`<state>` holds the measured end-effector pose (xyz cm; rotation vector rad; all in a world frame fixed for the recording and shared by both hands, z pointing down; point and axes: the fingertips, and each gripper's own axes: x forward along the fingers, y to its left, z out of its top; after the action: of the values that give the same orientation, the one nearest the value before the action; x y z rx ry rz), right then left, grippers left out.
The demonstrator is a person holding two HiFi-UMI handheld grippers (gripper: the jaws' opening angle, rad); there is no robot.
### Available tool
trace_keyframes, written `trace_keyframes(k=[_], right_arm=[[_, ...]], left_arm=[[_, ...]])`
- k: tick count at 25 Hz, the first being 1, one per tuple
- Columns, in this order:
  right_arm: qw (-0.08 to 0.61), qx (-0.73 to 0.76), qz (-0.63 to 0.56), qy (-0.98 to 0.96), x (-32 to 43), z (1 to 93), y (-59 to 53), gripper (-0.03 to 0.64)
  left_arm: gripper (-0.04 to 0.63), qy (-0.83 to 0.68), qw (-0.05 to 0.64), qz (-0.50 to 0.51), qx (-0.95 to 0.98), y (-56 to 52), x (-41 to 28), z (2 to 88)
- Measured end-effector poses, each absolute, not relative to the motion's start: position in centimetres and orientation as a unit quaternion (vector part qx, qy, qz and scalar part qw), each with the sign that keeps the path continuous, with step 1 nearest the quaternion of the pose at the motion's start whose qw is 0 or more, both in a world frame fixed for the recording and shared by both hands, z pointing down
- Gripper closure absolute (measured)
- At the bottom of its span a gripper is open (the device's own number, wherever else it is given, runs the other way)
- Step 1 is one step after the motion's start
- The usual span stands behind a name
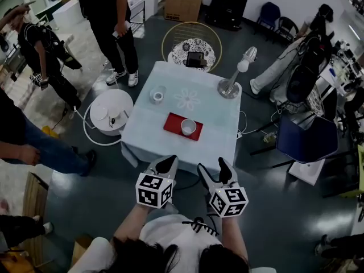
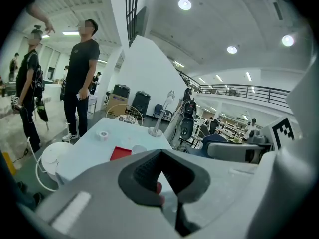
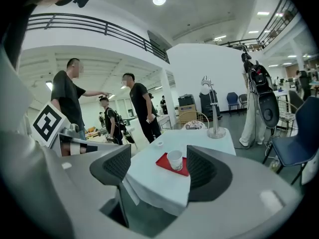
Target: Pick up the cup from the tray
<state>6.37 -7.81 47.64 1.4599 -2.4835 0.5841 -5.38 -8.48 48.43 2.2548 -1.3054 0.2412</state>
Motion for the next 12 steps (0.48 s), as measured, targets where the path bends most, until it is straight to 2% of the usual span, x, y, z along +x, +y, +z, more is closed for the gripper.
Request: trace_keyframes(k=[6, 12], right_arm=[[0.104, 0.498, 0.192, -0.839, 4.6, 47.7, -10.4, 0.252], [0.138, 0.488, 0.166, -0.846, 2.6, 48.3, -13.1, 0.237]], left_arm=[[0.594, -0.472, 0.255, 0.097, 0.838, -10.7, -6.6, 48.3], [0.594, -0.479, 0.263, 0.105, 0.831, -12.4, -8.2, 49.0]])
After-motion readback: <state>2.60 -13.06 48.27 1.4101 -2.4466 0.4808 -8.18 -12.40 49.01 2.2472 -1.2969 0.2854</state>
